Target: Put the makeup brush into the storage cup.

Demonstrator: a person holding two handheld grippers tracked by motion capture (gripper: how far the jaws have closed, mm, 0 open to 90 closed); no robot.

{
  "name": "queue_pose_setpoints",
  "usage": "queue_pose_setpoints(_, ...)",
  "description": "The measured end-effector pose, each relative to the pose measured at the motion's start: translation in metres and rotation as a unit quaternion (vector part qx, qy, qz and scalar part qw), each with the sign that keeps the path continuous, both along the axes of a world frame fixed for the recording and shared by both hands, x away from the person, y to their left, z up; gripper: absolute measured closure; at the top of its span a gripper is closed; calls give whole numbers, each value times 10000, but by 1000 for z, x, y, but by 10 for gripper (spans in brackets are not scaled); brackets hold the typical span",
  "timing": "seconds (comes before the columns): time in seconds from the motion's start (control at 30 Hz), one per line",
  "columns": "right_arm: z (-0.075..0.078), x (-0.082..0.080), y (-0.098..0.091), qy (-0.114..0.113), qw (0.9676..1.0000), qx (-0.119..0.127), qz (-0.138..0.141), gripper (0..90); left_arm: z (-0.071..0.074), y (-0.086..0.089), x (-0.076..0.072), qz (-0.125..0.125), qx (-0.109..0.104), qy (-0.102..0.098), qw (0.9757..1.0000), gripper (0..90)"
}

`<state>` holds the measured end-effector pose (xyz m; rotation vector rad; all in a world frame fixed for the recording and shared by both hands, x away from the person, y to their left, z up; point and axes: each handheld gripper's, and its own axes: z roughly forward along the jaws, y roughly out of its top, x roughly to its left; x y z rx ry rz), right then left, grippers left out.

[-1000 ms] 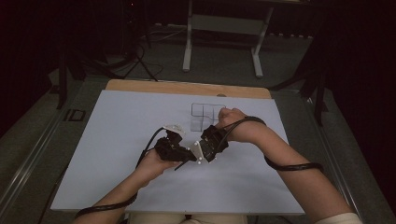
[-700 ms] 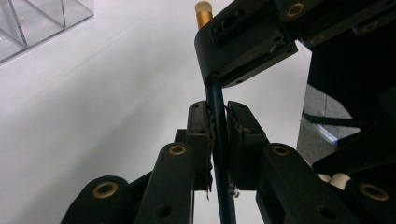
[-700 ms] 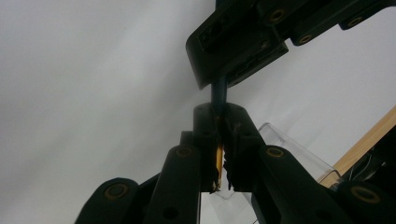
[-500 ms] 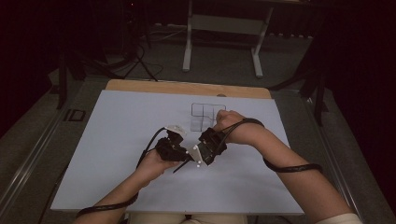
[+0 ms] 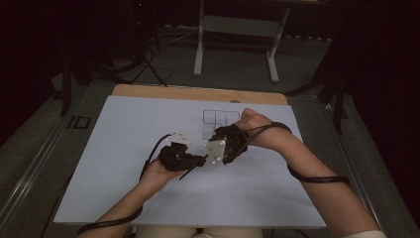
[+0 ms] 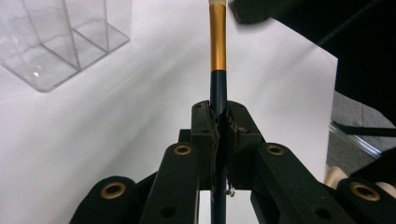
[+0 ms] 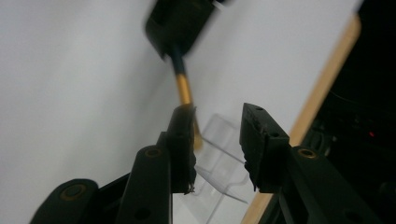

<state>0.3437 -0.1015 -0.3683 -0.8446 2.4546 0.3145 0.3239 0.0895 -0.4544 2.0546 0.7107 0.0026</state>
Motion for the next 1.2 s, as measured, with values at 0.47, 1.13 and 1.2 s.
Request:
queue_pose_setpoints(0.47,8,31,-55,414,9737,1814,-1317,525,3,24,-8,381,-379,-492,9973,844)
queue_pose_setpoints(1.13,-23,38,-104,1360,8773,3590,-2880,217,20,42,-12,703,-899,-1108,9873,844)
queue_pose_setpoints(1.2,-25,36,-108,1425,8650,3723,-3047,194,22,43,-12,722,-936,-1171,9861,844)
